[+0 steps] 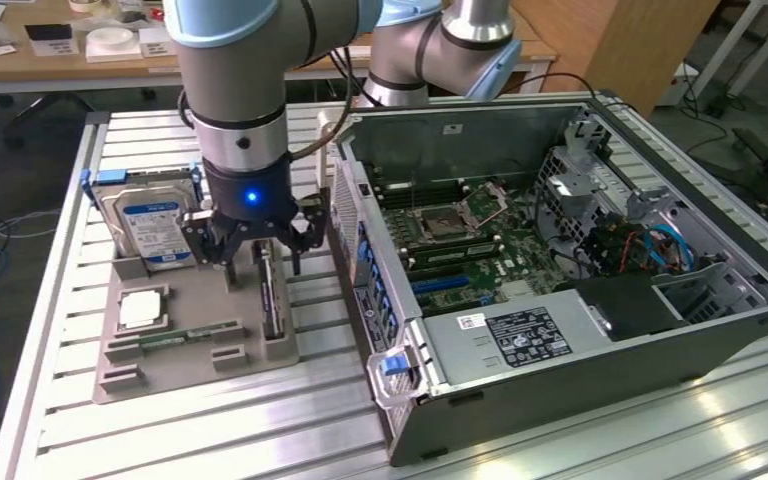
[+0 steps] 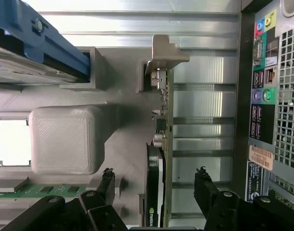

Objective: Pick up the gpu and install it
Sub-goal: 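Pick up the gpu and move the gpu toward the slot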

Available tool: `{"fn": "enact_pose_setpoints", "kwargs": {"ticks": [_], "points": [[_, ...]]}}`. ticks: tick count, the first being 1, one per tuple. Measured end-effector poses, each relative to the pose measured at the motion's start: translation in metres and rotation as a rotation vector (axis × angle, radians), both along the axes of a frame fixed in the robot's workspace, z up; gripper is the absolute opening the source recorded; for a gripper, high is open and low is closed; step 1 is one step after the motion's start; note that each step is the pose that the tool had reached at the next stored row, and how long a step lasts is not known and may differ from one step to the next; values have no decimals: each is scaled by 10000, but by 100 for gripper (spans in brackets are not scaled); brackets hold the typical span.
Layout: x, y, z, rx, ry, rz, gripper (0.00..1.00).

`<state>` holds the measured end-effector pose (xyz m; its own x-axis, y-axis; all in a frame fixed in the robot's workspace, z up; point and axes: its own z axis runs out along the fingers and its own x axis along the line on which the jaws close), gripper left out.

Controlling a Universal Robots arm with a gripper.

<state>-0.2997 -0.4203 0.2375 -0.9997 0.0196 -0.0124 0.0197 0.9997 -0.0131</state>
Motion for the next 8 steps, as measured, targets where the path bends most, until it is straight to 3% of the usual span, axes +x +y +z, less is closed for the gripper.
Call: {"fn": "enact_pose_setpoints", "kwargs": {"ticks": [8], "points": [[-4, 16, -146, -26, 0, -24, 76]]}}
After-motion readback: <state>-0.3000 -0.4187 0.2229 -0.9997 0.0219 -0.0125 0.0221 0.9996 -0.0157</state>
